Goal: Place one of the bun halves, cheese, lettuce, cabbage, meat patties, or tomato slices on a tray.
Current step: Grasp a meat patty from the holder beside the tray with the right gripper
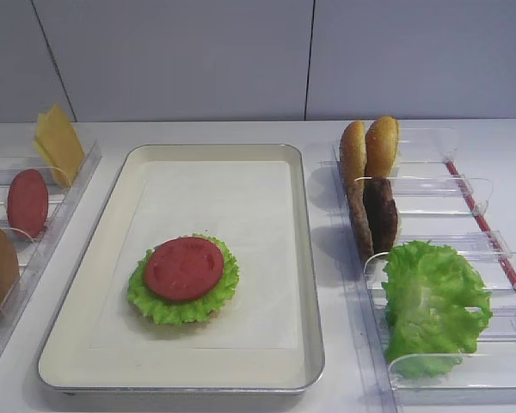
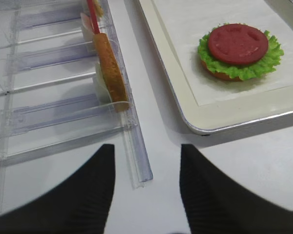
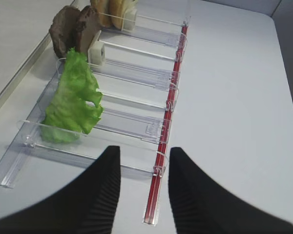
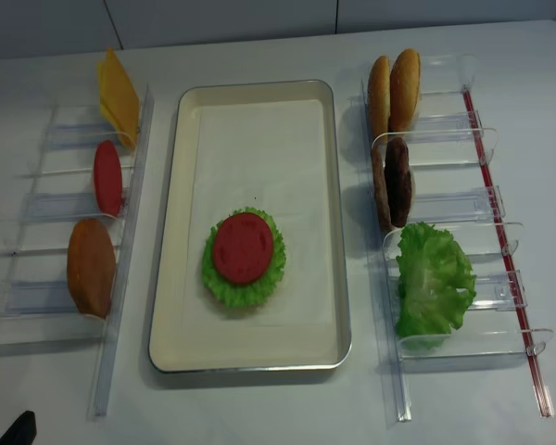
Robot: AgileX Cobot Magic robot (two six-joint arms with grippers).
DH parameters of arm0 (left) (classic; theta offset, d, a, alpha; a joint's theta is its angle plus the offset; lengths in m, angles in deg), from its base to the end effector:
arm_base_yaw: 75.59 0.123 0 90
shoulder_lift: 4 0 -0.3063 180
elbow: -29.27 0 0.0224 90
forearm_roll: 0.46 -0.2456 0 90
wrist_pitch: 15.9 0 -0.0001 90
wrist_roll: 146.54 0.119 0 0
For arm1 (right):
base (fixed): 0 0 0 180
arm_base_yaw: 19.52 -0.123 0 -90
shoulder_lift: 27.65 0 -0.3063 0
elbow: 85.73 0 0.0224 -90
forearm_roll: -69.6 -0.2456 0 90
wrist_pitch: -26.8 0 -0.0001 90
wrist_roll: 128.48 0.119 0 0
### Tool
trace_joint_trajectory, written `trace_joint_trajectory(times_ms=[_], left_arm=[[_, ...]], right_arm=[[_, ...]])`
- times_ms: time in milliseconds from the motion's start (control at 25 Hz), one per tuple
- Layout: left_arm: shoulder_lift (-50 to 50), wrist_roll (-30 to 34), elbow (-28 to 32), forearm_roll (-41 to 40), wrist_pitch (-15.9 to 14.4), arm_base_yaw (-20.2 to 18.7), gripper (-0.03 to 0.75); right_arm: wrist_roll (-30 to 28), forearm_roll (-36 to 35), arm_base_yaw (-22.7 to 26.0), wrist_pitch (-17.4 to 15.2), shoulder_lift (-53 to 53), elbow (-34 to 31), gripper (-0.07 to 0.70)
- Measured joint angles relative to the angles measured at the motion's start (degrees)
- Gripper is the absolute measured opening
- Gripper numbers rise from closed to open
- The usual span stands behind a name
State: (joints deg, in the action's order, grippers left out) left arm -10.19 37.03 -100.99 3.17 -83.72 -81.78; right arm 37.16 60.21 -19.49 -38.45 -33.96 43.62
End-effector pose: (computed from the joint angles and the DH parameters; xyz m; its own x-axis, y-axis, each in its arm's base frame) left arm -0.0155 -0.0053 0.2462 -0.5454 0.0977 -0.8325 0.1772 0.9842 -0.0006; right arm -0.0109 0.0176 0.2470 -0.4974 -0.1783 -0.8490 -0.2186 0.9728 -0.0762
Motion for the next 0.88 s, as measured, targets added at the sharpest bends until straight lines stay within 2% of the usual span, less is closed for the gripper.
trace_joint_trajectory(times_ms=[400, 600, 640, 760, 880], left_arm=[[0.0, 0.0, 0.0, 0.0, 0.0, 0.0, 0.293], [0.0, 0.0, 0.0, 0.0, 0.0, 0.0, 0.293], [0.0, 0.0, 0.0, 0.0, 0.0, 0.0, 0.293], [0.0, 0.0, 0.0, 0.0, 0.0, 0.0, 0.293], [0.0, 0.0, 0.0, 0.0, 0.0, 0.0, 0.293]], right_arm=[[0.29, -1.18, 0.0, 0.0, 0.0, 0.12, 0.275], [4.88, -1.96, 0.0, 0.0, -4.98, 4.62, 0.276], [7.21, -2.19, 0.0, 0.0, -9.47, 7.17, 0.282], [8.77, -3.63, 0.0, -0.33, -15.94, 11.49, 0.321], [9.16, -5.74, 0.0, -1.35, -22.24, 15.7, 0.412]])
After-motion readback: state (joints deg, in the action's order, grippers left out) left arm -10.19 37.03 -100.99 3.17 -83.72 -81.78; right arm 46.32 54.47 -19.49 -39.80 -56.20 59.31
